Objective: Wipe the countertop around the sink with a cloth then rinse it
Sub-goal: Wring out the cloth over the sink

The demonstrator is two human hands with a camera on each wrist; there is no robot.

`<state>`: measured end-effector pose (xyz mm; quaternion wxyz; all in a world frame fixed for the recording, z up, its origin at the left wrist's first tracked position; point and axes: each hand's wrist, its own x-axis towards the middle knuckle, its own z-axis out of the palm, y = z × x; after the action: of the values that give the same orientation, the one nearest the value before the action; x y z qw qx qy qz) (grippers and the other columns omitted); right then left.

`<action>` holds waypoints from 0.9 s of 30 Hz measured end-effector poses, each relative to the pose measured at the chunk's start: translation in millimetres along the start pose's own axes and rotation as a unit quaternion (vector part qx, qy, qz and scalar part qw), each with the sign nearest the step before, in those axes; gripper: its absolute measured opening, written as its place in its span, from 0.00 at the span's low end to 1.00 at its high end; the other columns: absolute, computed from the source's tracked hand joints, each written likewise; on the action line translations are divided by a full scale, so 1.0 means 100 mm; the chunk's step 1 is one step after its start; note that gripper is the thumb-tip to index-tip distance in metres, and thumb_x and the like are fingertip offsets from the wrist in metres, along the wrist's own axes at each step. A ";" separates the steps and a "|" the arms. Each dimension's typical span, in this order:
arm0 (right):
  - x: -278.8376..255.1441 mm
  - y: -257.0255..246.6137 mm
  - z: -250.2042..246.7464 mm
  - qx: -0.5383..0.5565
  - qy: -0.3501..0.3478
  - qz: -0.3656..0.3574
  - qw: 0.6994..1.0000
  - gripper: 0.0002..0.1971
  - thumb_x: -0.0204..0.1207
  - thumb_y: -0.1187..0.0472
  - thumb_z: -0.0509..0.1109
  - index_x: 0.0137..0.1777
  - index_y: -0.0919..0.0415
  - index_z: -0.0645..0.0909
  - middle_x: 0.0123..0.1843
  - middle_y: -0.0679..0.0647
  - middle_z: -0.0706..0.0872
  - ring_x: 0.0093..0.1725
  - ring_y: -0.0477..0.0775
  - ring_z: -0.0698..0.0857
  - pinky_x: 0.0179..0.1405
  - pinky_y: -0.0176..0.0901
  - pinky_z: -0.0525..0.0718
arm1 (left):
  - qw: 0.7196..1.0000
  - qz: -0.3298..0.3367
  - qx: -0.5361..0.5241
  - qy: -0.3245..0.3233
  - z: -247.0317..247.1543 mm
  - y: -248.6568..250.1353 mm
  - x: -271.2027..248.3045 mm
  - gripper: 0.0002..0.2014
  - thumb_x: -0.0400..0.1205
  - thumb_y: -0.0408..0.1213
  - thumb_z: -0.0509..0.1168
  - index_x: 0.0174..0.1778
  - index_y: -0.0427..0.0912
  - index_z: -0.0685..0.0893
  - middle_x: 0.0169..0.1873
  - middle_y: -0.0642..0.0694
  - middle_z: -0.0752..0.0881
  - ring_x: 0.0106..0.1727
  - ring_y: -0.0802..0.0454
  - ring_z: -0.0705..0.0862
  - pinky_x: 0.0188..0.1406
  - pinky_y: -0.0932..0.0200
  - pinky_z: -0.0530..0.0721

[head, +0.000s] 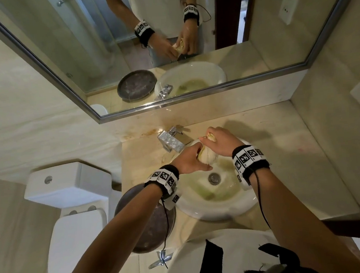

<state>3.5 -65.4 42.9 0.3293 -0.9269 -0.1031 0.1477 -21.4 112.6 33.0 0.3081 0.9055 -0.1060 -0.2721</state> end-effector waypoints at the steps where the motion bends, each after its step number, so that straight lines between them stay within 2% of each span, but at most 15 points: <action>1: -0.01 0.02 0.01 0.001 0.002 0.002 1.000 0.17 0.83 0.37 0.61 0.50 0.51 0.74 0.49 0.59 0.83 0.52 0.61 0.81 0.53 0.54 0.80 | 1.000 -0.009 0.011 0.003 -0.01 0.01 0.00 0.36 0.63 0.58 0.82 0.61 0.45 0.76 0.52 0.50 0.84 0.51 0.49 0.83 0.52 0.46 0.85; 3: -0.03 0.06 0.04 0.007 0.006 0.008 1.000 0.17 0.84 0.38 0.59 0.50 0.52 0.73 0.48 0.59 0.84 0.50 0.61 0.82 0.48 0.52 0.79 | 1.000 -0.007 0.023 0.006 -0.01 0.00 0.00 0.32 0.63 0.56 0.82 0.54 0.45 0.75 0.48 0.48 0.83 0.47 0.47 0.83 0.47 0.47 0.84; 5: -0.04 0.07 0.05 0.023 0.016 0.013 1.000 0.16 0.84 0.38 0.59 0.51 0.52 0.72 0.47 0.59 0.84 0.49 0.61 0.81 0.45 0.50 0.76 | 1.000 0.005 0.026 0.011 -0.03 0.02 -0.01 0.32 0.63 0.56 0.82 0.53 0.43 0.76 0.47 0.46 0.84 0.46 0.45 0.83 0.46 0.44 0.83; 8: -0.05 0.06 0.06 0.053 0.032 0.016 0.998 0.16 0.85 0.40 0.59 0.53 0.52 0.71 0.45 0.59 0.82 0.48 0.60 0.79 0.43 0.49 0.72 | 0.999 0.013 0.042 0.032 -0.05 0.06 0.00 0.30 0.66 0.50 0.83 0.53 0.39 0.76 0.46 0.42 0.84 0.45 0.44 0.82 0.42 0.49 0.81; 11: -0.06 0.05 0.05 0.071 0.042 0.026 0.996 0.15 0.85 0.40 0.58 0.52 0.52 0.69 0.41 0.58 0.81 0.45 0.60 0.80 0.41 0.48 0.73 | 0.996 0.024 0.057 0.058 -0.08 0.08 0.00 0.28 0.66 0.47 0.83 0.51 0.40 0.75 0.41 0.46 0.81 0.39 0.47 0.78 0.35 0.54 0.75; 14: -0.08 0.01 0.03 0.083 0.059 0.044 0.994 0.11 0.86 0.47 0.59 0.52 0.55 0.70 0.37 0.54 0.80 0.40 0.60 0.80 0.38 0.47 0.73 | 0.993 0.038 0.081 0.077 -0.08 0.12 0.01 0.26 0.66 0.45 0.83 0.50 0.42 0.75 0.41 0.48 0.80 0.38 0.50 0.77 0.31 0.59 0.70; 16: -0.08 -0.02 0.01 0.090 0.068 0.056 0.992 0.07 0.86 0.53 0.59 0.52 0.56 0.71 0.36 0.51 0.79 0.39 0.59 0.79 0.38 0.46 0.73 | 0.991 0.041 0.092 0.091 -0.09 0.16 0.01 0.26 0.66 0.43 0.83 0.50 0.42 0.74 0.42 0.47 0.80 0.39 0.50 0.78 0.31 0.60 0.71; 19: -0.06 -0.02 0.01 0.122 0.085 0.084 0.985 0.05 0.84 0.56 0.59 0.53 0.56 0.74 0.44 0.56 0.83 0.44 0.61 0.81 0.42 0.48 0.78 | 0.988 0.039 0.096 0.111 -0.08 0.21 0.02 0.26 0.67 0.40 0.83 0.52 0.39 0.76 0.45 0.44 0.82 0.43 0.47 0.81 0.35 0.57 0.77; 22: -0.03 -0.01 0.04 0.152 0.097 0.116 0.977 0.09 0.84 0.56 0.59 0.57 0.60 0.77 0.52 0.57 0.85 0.50 0.62 0.82 0.49 0.50 0.80 | 0.986 0.038 0.105 0.122 -0.06 0.24 0.03 0.27 0.66 0.38 0.83 0.54 0.37 0.76 0.47 0.42 0.83 0.44 0.45 0.82 0.36 0.55 0.81; 27: 0.01 -0.02 0.09 0.203 0.096 0.188 0.956 0.16 0.84 0.53 0.58 0.63 0.62 0.77 0.52 0.58 0.83 0.48 0.61 0.82 0.48 0.54 0.84 | 0.981 0.036 0.126 0.143 -0.01 0.26 0.03 0.27 0.67 0.36 0.82 0.55 0.37 0.75 0.48 0.40 0.84 0.44 0.43 0.84 0.37 0.53 0.81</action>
<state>1.1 -58.3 37.3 0.4856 -0.8527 0.1375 0.1350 -19.4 91.3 48.7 0.2130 0.9623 -0.1262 -0.1129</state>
